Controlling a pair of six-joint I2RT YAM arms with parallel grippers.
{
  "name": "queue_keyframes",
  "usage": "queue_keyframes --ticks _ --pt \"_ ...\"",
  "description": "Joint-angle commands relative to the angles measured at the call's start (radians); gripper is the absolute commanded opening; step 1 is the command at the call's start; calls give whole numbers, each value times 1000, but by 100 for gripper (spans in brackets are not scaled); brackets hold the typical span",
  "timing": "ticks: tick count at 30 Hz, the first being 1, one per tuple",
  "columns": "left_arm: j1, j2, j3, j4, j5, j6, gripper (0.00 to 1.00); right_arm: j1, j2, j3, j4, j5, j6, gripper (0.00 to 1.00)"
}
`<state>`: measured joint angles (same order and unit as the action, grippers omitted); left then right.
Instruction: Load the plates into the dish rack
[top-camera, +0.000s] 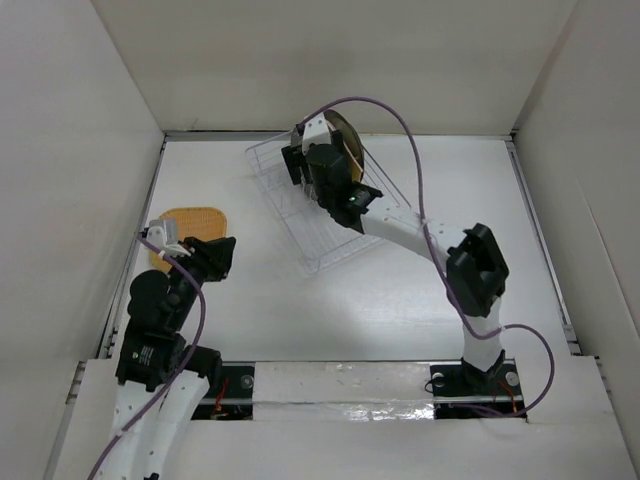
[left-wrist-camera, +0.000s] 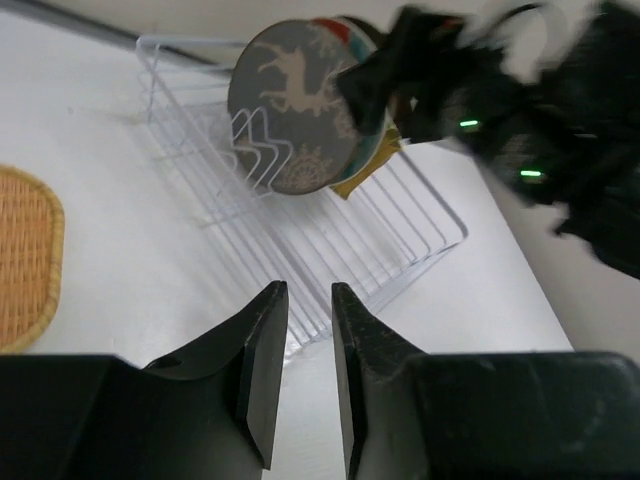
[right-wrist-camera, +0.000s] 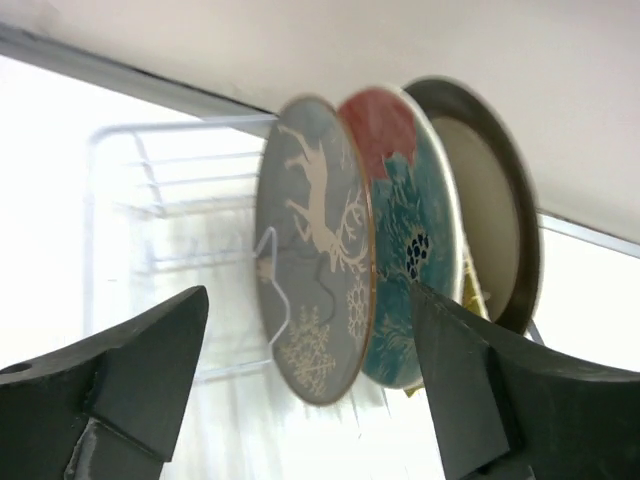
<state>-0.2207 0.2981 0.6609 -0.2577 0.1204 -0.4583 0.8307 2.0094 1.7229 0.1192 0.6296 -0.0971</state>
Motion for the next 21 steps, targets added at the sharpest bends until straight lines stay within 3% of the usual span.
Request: queue_keyframes --ticks 1,3,4,5,6,7,10,13,15,17,19,21 --pt "6 116 9 40 -74 -72 19 33 -216 -52 23 -97 106 89" --pt "6 191 -9 64 -87 -156 4 48 -285 -153 26 -120 167 89" --pt "6 211 -21 98 -99 -193 0 57 -361 -199 36 -136 183 84" --pt "6 225 -56 119 -110 -227 0 80 -400 -245 57 -148 227 71" --pt "6 243 -78 164 -167 -294 0 94 -443 -350 75 -156 253 24" --pt "6 251 -96 181 -197 -328 0 110 -484 -409 98 -162 275 2" --pt "6 297 -145 184 -332 -434 2 175 -644 -626 187 -203 368 0" --pt "6 349 -162 134 -455 -509 32 255 -745 -773 215 -202 425 1" --pt "37 363 -171 124 -491 -554 49 301 -796 -819 195 -197 447 10" --pt "61 368 -185 141 -502 -578 60 312 -828 -877 186 -200 461 27" --pt "118 398 -201 143 -502 -594 62 326 -869 -905 183 -243 467 46" --pt "223 455 -231 166 -454 -592 62 337 -891 -924 163 -267 465 53"
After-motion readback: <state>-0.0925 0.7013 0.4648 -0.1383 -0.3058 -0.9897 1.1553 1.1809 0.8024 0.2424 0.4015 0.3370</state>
